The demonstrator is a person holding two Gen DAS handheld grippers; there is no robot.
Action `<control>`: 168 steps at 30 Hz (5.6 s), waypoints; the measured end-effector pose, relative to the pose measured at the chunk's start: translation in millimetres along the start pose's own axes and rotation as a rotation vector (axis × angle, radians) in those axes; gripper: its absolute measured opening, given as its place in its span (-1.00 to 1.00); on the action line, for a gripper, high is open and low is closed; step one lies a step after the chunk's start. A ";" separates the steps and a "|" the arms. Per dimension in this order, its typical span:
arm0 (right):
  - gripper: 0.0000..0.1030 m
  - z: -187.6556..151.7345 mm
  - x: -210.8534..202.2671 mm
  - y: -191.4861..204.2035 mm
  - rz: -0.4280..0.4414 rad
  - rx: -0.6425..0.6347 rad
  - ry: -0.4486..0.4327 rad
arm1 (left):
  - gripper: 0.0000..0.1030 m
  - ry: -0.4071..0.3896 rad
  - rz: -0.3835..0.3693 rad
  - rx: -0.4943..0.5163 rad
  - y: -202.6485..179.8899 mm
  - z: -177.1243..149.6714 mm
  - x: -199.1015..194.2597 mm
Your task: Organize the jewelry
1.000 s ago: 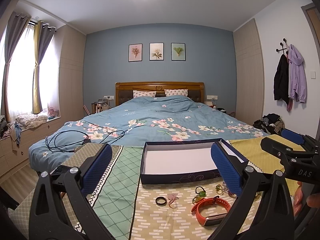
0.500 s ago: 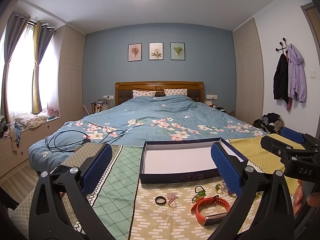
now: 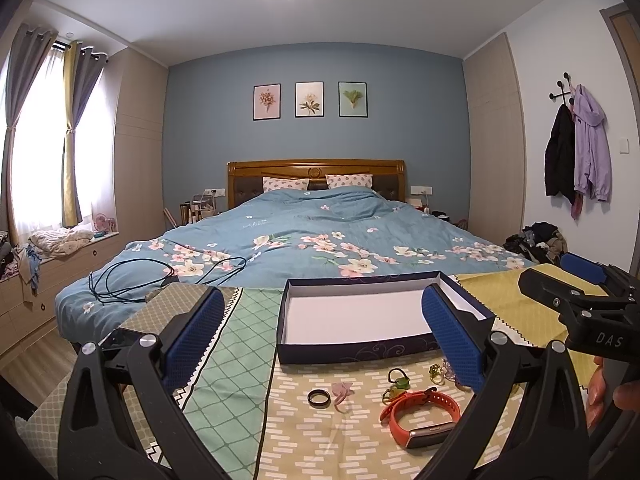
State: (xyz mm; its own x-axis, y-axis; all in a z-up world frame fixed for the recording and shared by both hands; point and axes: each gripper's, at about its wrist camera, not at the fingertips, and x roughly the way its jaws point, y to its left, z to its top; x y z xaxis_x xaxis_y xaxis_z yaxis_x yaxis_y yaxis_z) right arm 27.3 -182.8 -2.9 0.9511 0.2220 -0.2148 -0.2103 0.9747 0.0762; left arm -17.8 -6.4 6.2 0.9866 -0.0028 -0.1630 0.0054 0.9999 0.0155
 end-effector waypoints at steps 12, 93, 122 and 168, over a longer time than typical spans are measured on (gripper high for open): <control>0.87 -2.6 6.7 -9.7 0.007 0.010 0.045 | 0.89 0.068 -0.047 0.012 1.6 -4.0 12.2; -0.87 14.8 271.1 -64.5 0.153 0.146 0.623 | -0.82 0.612 -0.267 -0.019 21.8 21.4 309.0; -0.59 10.3 308.1 -67.2 0.060 0.211 0.702 | -0.67 0.806 -0.209 0.019 17.9 -12.6 410.5; -0.74 -54.9 100.9 -0.2 0.274 -0.166 0.651 | 0.77 0.401 -0.180 0.074 31.0 -31.1 128.5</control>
State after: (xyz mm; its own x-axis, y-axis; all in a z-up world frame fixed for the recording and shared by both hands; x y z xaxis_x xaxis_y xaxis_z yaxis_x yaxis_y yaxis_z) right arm 111.0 -159.1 -78.1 0.5422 0.3798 -0.7495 -0.5024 0.8615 0.0731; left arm 104.0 24.7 -45.0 0.8279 -0.1557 -0.5388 0.1975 0.9801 0.0202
